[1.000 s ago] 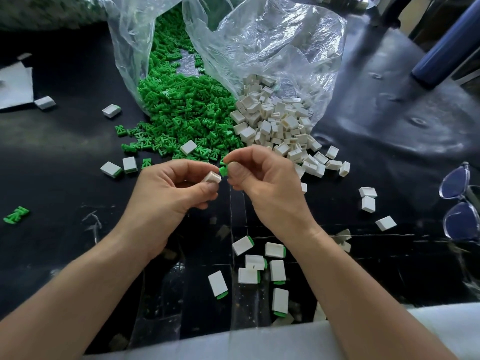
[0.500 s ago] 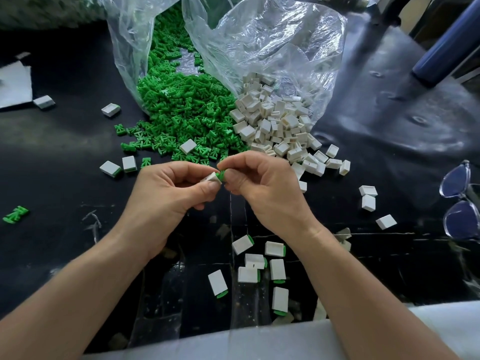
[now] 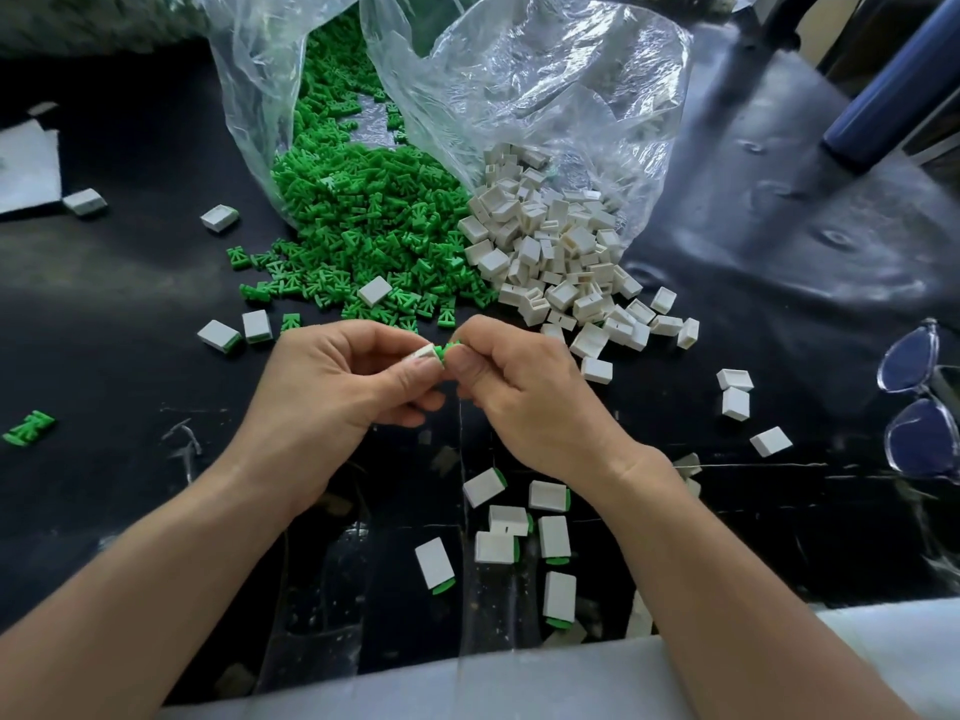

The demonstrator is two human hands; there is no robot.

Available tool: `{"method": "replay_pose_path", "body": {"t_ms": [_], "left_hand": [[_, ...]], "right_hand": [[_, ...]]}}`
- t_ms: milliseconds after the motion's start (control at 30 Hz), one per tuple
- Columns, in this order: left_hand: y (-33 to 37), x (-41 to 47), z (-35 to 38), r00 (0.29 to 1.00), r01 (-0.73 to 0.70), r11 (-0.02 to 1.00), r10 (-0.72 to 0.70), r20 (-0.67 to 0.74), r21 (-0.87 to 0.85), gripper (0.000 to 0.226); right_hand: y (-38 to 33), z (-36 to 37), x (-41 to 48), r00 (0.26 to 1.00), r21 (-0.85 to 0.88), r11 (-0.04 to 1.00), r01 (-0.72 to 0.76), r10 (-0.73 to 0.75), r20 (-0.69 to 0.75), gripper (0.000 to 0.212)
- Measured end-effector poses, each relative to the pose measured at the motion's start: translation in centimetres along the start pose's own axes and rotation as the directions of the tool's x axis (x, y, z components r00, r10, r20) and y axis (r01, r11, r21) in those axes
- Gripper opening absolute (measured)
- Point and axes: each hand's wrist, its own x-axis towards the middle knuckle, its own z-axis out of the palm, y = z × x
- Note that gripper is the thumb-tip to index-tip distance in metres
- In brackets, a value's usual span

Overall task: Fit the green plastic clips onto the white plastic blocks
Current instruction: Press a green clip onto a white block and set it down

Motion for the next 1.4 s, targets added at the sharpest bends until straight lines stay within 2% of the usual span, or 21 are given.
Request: {"method": "replay_pose_path", "body": {"t_ms": [333, 467, 500, 600, 833, 933, 1000, 1033, 1100, 1167, 1233, 1400], "left_hand": [[-0.1, -0.5, -0.4, 0.989, -0.109, 0.976, 0.087, 0.122, 0.189, 0.017], [-0.4, -0.7, -0.3, 0.984, -0.149, 0.943, 0.111, 0.138, 0.297, 0.003], [-0.6, -0.6, -0.3, 0.983, -0.161, 0.931, 0.121, 0.138, 0.326, 0.007], [-0.7, -0.7, -0.3, 0.98, -0.18, 0.904, 0.131, 0.15, 0.388, 0.017], [-0.8, -0.9, -0.4, 0.971, -0.217, 0.885, 0.153, 0.183, 0.413, 0.018], [-0.2, -0.7, -0.4, 0.972, -0.201, 0.948, 0.162, 0.172, 0.247, 0.005], [0.1, -0.3, -0.6, 0.976, -0.191, 0.977, 0.177, 0.13, 0.097, 0.012], [0.2, -0.2, -0.7, 0.977, -0.186, 0.982, 0.18, 0.115, 0.04, 0.014], [0.3, -0.1, -0.6, 0.977, -0.184, 0.983, 0.184, 0.108, -0.013, 0.019], [0.3, -0.2, -0.5, 0.974, -0.194, 0.98, 0.198, 0.11, -0.049, 0.02], [0.2, -0.2, -0.5, 0.972, -0.198, 0.978, 0.205, 0.115, -0.072, 0.02], [0.5, -0.4, -0.3, 0.965, -0.178, 0.974, 0.2, 0.169, -0.137, 0.014]], "right_hand": [[-0.2, -1.2, -0.3, 0.977, -0.217, 0.964, 0.156, -0.119, 0.174, 0.016], [-0.3, -1.3, -0.4, 0.963, -0.33, 0.924, 0.192, -0.114, 0.242, 0.018], [-0.4, -1.3, -0.4, 0.96, -0.35, 0.916, 0.196, -0.107, 0.259, 0.019], [-0.6, -1.4, -0.4, 0.953, -0.372, 0.906, 0.201, -0.092, 0.29, 0.021], [-0.4, -1.4, -0.5, 0.943, -0.379, 0.892, 0.245, -0.128, 0.308, 0.021], [-0.1, -1.2, -0.5, 0.969, -0.234, 0.948, 0.214, -0.176, 0.173, 0.021], [-0.2, -1.0, -0.5, 0.991, 0.026, 0.992, 0.12, -0.121, 0.048, 0.022], [-0.3, -1.0, -0.4, 0.997, 0.16, 0.985, 0.066, -0.072, 0.032, 0.027], [-0.3, -1.0, -0.4, 0.997, 0.358, 0.933, -0.033, 0.006, 0.076, 0.036], [-0.3, -1.0, -0.3, 0.987, 0.471, 0.871, -0.14, 0.083, 0.14, 0.044], [-0.2, -0.8, -0.1, 0.963, 0.537, 0.809, -0.241, 0.132, 0.233, 0.055], [-0.9, 0.3, -0.1, 0.883, 0.66, 0.624, -0.418, 0.109, 0.456, 0.063]]}}
